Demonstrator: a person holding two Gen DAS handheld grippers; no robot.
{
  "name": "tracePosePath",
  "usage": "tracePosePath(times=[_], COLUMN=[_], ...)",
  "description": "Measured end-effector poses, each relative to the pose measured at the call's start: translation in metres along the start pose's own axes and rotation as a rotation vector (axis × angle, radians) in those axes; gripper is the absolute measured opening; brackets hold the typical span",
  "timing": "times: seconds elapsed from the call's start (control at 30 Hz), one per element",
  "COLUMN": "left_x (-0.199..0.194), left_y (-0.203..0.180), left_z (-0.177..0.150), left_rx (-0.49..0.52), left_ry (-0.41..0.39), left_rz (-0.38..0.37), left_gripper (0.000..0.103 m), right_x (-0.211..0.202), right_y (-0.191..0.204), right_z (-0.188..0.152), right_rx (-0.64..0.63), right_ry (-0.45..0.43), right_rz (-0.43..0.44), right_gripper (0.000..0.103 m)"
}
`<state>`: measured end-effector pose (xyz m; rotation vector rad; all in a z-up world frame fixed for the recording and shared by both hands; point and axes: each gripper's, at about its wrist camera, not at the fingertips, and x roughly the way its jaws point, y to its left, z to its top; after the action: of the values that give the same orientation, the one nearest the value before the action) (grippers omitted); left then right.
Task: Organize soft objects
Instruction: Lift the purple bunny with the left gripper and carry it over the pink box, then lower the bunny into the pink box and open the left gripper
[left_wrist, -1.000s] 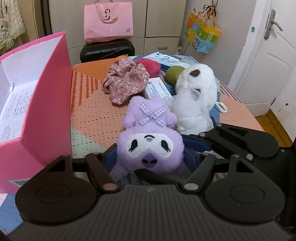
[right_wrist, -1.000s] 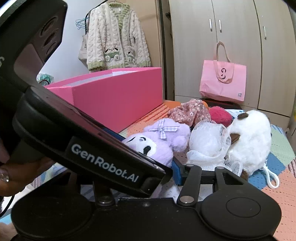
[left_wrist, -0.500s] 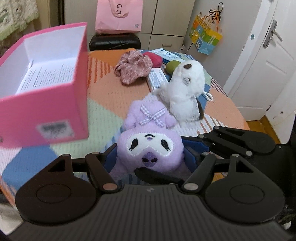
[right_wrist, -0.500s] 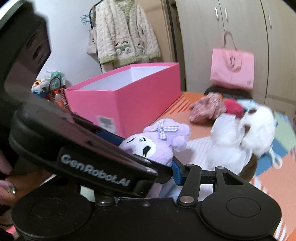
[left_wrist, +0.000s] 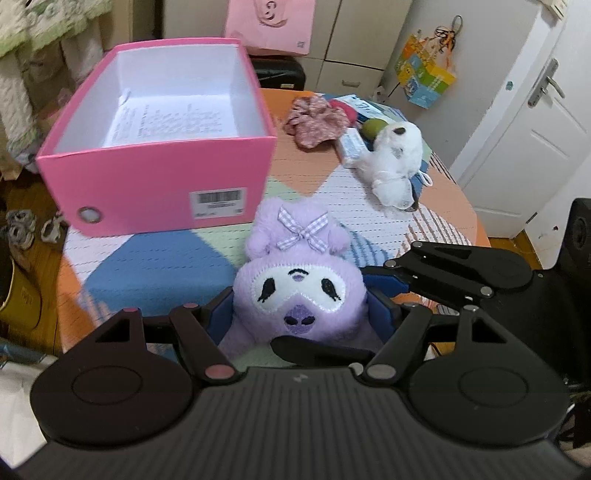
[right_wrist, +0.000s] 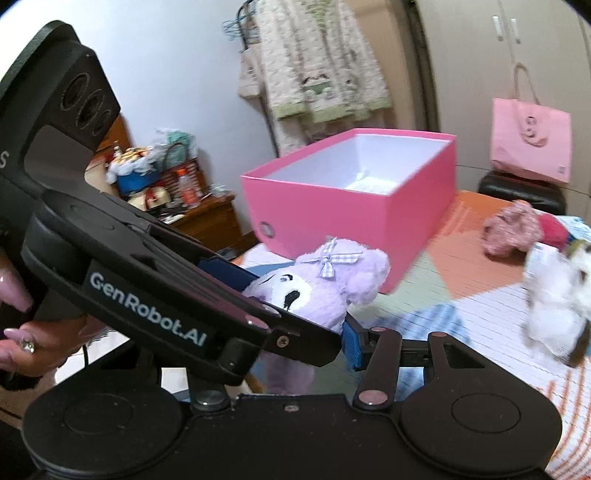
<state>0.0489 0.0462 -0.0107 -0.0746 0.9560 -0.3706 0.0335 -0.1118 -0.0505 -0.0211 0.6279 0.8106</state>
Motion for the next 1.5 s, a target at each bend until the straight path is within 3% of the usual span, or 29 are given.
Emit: tracePosePath(times=[0.33, 0.6, 0.8, 0.97, 1.2, 1.5], left_x=[-0.034, -0.031, -0.005, 0.026, 0.073, 0.145], left_y=[0.036, 0.058, 0.081, 0.101, 0.132, 0.181], left_z=[0.028, 0.083, 0.13, 0.167, 0.208, 0.229], left_rx=[-0.035, -0.014, -0.023, -0.035, -0.13, -0.322], left_ry=[0.034, -0.004, -0.01, -0.01, 0.007, 0.133], left_rz=[-0.025, -0.058, -0.093, -0.111, -0.112, -0.19], left_gripper=[0.073, 0.073, 0.073, 0.073, 0.072, 0.071], right_x=[0.017, 0.03, 0.059, 0.087, 0.134, 0.195], right_y=[0.02, 0.004, -0.021, -0.043, -0.081, -0.111], right_z=[0.045, 0.091, 0.129, 0.157, 0.19, 0.206], right_rx=[-0.025, -0.039, -0.035, -0.109, -0.128, -0.16], right_ry=[0.05, 0.022, 0.033, 0.066, 0.137, 0.316], right_rz=[0.118, 0.089, 0.045, 0.01, -0.009, -0.075], right_gripper=[0.058, 0.057, 0.057, 0.056, 0.056, 0.056])
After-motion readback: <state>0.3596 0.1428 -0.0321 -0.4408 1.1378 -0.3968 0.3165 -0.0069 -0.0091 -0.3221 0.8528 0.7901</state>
